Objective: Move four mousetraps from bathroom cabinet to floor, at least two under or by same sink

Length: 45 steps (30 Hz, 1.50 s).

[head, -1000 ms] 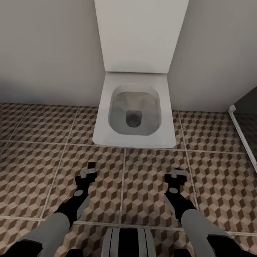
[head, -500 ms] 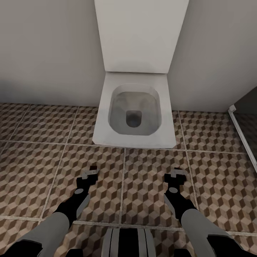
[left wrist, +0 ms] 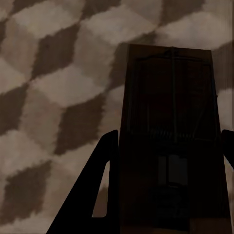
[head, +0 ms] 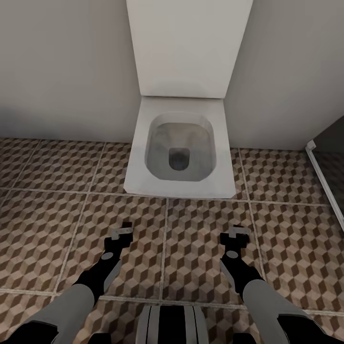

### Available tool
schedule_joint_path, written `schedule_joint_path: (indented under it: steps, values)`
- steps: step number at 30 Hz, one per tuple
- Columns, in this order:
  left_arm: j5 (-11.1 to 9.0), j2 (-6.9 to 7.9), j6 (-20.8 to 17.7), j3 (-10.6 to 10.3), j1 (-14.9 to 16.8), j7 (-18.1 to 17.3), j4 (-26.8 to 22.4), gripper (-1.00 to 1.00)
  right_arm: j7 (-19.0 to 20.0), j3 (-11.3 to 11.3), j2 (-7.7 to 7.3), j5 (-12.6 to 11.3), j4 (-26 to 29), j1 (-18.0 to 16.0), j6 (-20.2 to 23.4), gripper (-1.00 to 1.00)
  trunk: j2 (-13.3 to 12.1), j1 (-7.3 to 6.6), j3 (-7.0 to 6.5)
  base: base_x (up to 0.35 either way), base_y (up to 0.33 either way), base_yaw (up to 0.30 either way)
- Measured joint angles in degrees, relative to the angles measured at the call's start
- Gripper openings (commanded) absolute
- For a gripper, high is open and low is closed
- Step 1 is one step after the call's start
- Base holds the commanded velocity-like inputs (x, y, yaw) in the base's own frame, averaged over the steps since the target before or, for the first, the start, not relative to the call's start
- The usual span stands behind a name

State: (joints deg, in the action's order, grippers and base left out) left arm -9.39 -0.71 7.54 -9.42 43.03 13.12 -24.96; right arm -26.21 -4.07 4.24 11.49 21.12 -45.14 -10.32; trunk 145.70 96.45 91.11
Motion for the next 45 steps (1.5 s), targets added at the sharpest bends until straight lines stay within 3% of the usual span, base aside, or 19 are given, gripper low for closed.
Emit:
schedule_joint_path:
  steps: [13,23,33,45]
  values:
    - [-0.1,-0.26,-0.5,-0.1,0.0,-0.2,-0.1,-1.00,-0.3,0.0,0.09,0.2,0.0,0.0,1.3,-1.00,0.0,0.00,0.00,0.000,0.000,0.000]
    - [-0.5,-2.58,-0.8,0.3,0.0,2.2,0.2,-1.00,-0.7,-0.2,0.07,-0.1,0.0,0.0,1.1,-1.00,0.0,0.00,0.00,0.000,0.000,0.000]
    - [-0.6,-2.79,-0.7,0.4,0.0,3.0,0.3,-1.00,-0.5,-0.2,0.04,-0.2,0.0,0.0,1.1,-1.00,0.0,0.00,0.00,0.000,0.000,0.000]
    - [-0.7,-2.68,-0.7,0.2,0.0,2.7,0.3,-1.00,-0.3,-0.2,0.01,-0.4,0.0,0.0,0.9,-1.00,0.2,0.31,2.65,0.000,0.000,0.000]
